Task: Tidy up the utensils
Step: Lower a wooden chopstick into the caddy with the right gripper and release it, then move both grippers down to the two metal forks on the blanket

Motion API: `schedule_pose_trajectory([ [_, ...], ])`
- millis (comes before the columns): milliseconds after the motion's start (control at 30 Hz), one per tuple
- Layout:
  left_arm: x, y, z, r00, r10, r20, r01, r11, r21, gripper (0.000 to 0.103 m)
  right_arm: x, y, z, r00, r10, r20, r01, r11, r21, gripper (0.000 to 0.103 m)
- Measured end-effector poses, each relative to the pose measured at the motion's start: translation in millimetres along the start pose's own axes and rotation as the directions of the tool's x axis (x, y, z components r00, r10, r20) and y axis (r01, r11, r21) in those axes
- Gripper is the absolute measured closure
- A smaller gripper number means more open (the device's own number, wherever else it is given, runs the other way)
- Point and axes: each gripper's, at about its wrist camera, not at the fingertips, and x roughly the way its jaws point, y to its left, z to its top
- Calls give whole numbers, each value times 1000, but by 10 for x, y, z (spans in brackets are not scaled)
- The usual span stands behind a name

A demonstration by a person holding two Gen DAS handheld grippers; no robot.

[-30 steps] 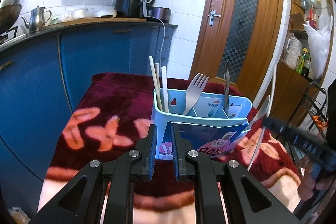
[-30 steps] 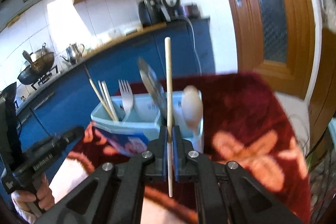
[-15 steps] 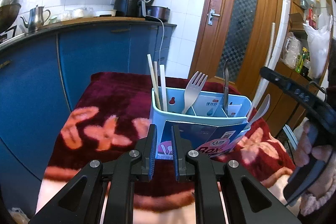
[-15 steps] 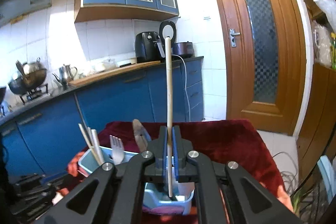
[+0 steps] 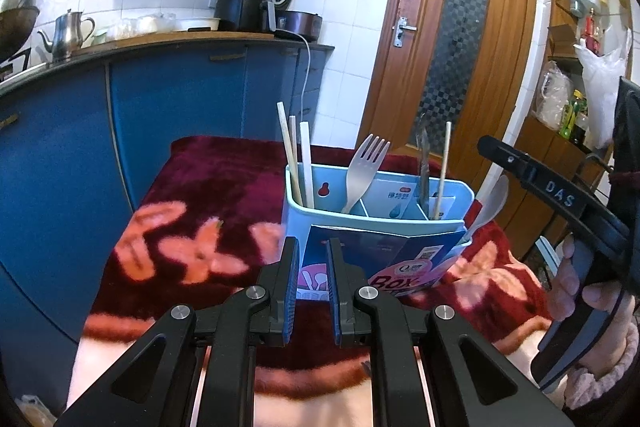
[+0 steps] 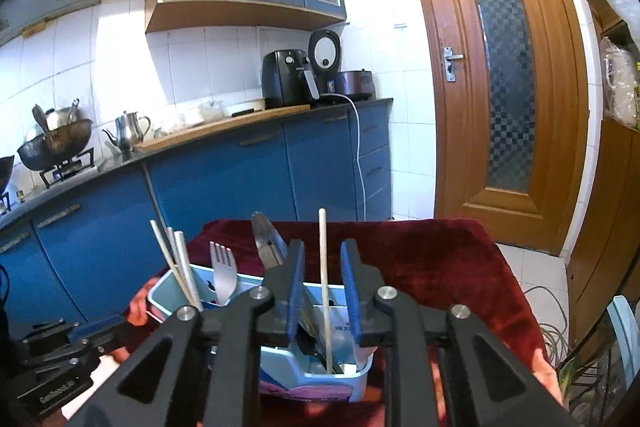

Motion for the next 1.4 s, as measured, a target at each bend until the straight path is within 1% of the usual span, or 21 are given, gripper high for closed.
schedule_pose_trajectory([
  [200, -183, -18, 0, 1000, -6, 10, 6, 1000, 1, 90, -232, 43, 2, 999, 31, -21, -30, 999, 25, 82],
  [433, -524, -46, -24, 1000, -8, 21, 8, 1000, 12, 90, -539, 67, -32, 995, 70, -77, -63, 994, 94, 82],
  [600, -716, -59, -94, 1000, -14, 11, 13, 1000, 13, 90, -739, 100, -123, 989, 73, -130, -57, 991, 125, 82],
  [833, -871, -67, -297, 999, -22, -23, 22, 1000, 5, 90, -959, 151, -357, 977, 78, -197, -53, 991, 126, 82],
  [1033, -902, -24, -477, 998, -16, -62, 16, 1000, -6, 90, -973, 217, -644, 957, 88, -275, -57, 991, 121, 82],
  [1167, -911, 51, -571, 997, -6, -80, 5, 1000, -19, 90, -912, 281, -803, 939, 101, -327, -67, 991, 114, 81],
  [1400, -891, 183, -677, 995, 15, -99, -19, 999, -40, 90, -752, 395, -1102, 894, 121, -430, -90, 992, 93, 81],
])
